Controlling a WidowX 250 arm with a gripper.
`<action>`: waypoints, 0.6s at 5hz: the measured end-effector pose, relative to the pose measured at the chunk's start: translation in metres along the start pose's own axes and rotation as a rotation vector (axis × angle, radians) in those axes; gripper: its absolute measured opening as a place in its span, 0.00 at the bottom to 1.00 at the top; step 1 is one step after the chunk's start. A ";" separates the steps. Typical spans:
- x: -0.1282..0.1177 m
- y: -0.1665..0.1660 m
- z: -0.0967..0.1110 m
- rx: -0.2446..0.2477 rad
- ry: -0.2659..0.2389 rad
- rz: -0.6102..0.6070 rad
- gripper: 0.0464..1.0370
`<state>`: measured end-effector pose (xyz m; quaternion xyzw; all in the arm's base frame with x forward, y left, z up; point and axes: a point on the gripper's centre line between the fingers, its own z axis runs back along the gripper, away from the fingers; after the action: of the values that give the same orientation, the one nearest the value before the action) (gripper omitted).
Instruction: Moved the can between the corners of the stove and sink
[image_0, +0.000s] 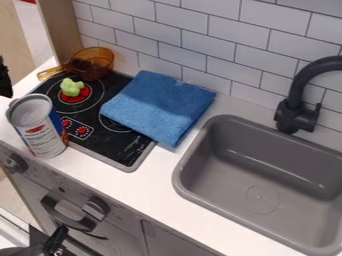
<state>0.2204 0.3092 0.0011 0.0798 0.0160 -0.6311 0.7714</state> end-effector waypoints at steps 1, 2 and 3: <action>0.014 -0.003 0.001 -0.003 -0.071 0.038 0.96; 0.029 -0.004 -0.002 0.034 -0.144 0.107 0.96; 0.034 -0.005 0.005 0.048 -0.107 0.119 0.96</action>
<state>0.2223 0.2743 0.0015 0.0651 -0.0452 -0.5876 0.8053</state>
